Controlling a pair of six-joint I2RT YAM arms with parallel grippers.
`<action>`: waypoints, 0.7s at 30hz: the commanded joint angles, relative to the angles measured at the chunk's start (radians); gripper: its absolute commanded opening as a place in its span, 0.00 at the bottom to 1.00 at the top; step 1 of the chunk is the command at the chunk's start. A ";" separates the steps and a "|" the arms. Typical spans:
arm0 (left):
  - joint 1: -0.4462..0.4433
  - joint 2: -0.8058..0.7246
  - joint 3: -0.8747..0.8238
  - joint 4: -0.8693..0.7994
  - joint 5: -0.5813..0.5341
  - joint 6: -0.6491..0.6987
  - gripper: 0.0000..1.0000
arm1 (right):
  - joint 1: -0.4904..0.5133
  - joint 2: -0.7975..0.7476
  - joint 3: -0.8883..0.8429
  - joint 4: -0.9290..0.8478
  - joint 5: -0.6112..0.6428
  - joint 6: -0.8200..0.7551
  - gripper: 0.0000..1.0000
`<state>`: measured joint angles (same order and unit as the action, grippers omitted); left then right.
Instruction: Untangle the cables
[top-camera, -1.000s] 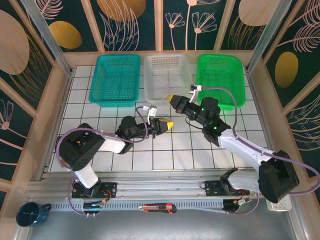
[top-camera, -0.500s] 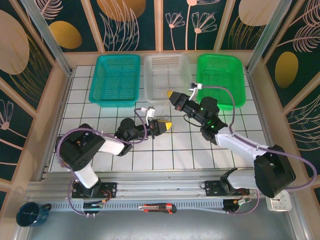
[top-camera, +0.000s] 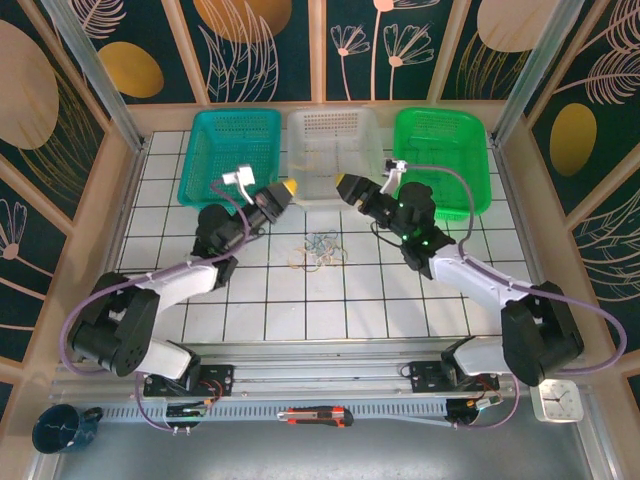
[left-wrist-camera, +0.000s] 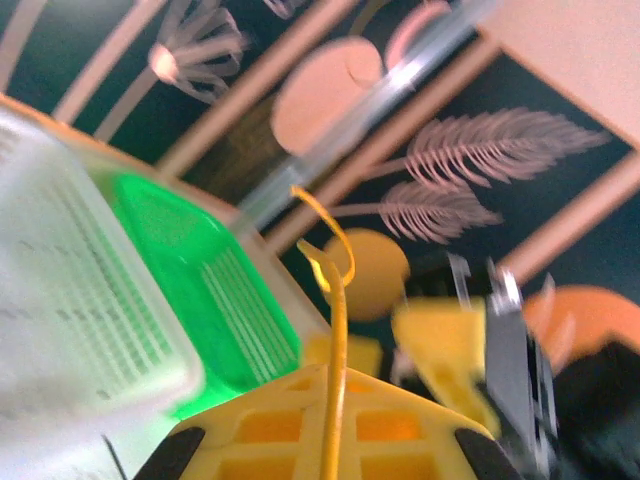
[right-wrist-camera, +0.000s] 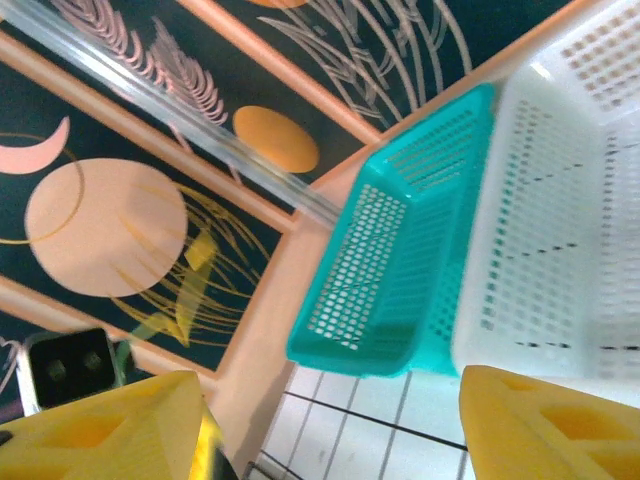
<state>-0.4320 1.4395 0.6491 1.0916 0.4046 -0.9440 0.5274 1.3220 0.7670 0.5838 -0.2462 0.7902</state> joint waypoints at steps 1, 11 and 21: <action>0.083 -0.001 0.094 -0.188 -0.033 0.051 0.00 | -0.016 -0.061 -0.041 -0.045 0.045 -0.025 0.69; 0.286 0.220 0.385 -0.471 -0.084 0.174 0.00 | 0.003 -0.185 -0.150 -0.193 0.070 -0.069 0.69; 0.328 0.379 0.521 -0.664 -0.202 0.306 0.44 | 0.081 -0.230 -0.161 -0.352 0.122 -0.169 0.69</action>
<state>-0.1085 1.7969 1.1133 0.5144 0.2363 -0.7021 0.5869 1.1019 0.6147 0.2924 -0.1669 0.6800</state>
